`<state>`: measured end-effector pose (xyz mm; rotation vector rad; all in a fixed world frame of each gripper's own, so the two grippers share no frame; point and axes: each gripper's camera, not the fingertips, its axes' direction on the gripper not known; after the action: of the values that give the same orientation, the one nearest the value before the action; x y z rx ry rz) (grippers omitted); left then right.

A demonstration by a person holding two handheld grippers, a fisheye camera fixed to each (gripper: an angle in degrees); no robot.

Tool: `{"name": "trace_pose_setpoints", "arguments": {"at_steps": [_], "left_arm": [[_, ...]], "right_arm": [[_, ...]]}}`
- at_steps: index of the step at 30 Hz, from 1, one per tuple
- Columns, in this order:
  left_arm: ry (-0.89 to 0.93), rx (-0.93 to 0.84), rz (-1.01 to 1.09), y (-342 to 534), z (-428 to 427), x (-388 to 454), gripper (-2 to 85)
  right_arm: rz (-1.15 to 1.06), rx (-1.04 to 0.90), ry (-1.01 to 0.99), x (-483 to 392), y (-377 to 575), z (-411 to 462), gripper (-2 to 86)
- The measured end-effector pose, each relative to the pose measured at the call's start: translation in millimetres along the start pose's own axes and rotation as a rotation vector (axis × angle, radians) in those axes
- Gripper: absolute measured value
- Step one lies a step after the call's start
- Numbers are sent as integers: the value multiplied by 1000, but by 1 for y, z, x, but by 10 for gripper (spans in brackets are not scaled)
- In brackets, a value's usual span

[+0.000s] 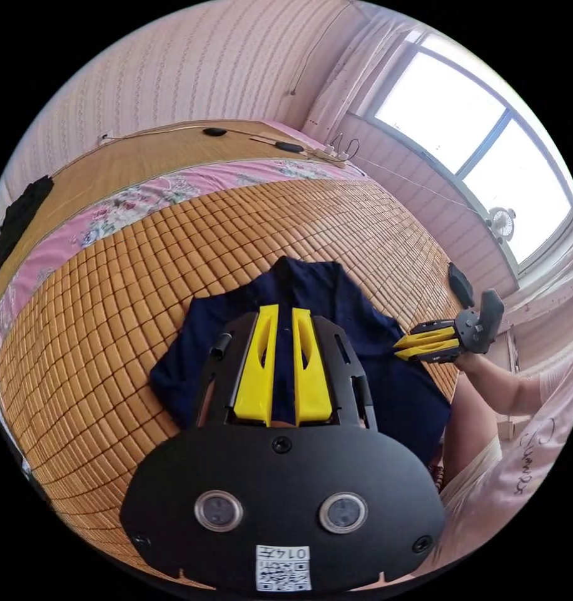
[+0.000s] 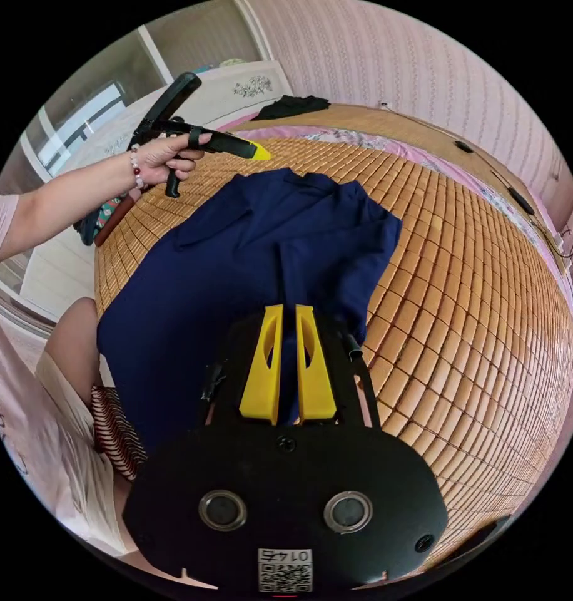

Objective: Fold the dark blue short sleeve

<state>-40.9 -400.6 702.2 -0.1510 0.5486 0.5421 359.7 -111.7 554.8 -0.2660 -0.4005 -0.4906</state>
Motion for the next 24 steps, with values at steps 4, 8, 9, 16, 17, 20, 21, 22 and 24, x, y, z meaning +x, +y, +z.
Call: {"name": "trace_pose_setpoints", "arguments": {"at_steps": [4, 8, 9, 16, 17, 20, 21, 22, 24], "left_arm": [[-93, 18, -132, 72, -31, -37, 71], [-118, 37, -255, 115, -46, -71, 97], [-120, 42, -267, 118, -46, -75, 98], [-45, 83, -347, 119, -31, -105, 122], [-41, 74, -342, 116, -26, -106, 118], [-49, 65, -350, 113, -20, -112, 95], [-42, 70, -355, 113, -21, -113, 87], [-23, 63, -363, 113, -21, -117, 70], [25, 4, -363, 112, -19, -122, 26]], "right_arm": [[-9, 14, -52, -1, 2, -7, 53], [-33, 130, -46, 12, -19, -33, 59], [-28, 155, -10, 23, -30, -35, 65], [203, 180, 98, 108, -88, -15, 107], [222, 159, 134, 115, -94, -9, 109], [294, 118, -18, 137, -99, 4, 101], [292, 112, -67, 139, -99, 6, 72], [278, 120, -72, 138, -98, 5, 57], [252, 126, -31, 135, -96, -2, 32]]}}
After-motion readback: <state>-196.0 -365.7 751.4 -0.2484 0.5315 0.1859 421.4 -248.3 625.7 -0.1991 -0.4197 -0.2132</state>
